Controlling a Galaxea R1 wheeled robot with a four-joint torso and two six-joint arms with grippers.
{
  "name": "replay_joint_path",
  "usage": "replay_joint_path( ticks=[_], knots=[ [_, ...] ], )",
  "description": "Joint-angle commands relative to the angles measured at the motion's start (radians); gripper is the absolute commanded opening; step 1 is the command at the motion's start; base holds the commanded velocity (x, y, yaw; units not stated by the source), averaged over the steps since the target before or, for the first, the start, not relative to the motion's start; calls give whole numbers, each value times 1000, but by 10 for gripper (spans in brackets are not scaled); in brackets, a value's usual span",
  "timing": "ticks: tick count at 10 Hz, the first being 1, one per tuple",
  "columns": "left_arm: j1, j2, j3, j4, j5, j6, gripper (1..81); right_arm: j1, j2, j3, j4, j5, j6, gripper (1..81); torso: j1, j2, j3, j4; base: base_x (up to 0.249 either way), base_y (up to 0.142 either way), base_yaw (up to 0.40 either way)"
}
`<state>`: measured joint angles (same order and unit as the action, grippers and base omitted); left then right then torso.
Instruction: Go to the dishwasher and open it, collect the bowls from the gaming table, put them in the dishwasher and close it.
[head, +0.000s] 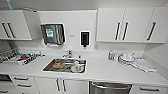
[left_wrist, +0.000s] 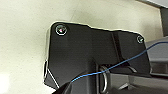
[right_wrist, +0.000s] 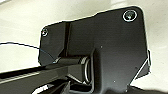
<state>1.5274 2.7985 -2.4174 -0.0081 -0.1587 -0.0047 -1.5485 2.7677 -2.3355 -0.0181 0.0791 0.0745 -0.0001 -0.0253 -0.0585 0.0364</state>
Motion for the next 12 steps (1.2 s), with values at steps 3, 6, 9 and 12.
replay_joint_path(
  ticks=[3,6,9,12],
  knots=[
    [-43,-16,8,-4,44,-1,811,44,-21,15,0,-52,-1,811,0,0,0,0,64,0,0],
    [-43,-17,14,-7,47,-5,811,38,-69,95,-3,-53,-1,811,1,0,0,0,0,0,0],
    [-40,-158,205,-7,41,-6,811,30,-158,245,-3,-53,2,811,0,0,0,0,0,0,0],
    [-42,-288,352,-16,-11,-8,811,40,-300,479,-5,-53,-1,811,0,0,0,0,0,0,0]
  ],
)
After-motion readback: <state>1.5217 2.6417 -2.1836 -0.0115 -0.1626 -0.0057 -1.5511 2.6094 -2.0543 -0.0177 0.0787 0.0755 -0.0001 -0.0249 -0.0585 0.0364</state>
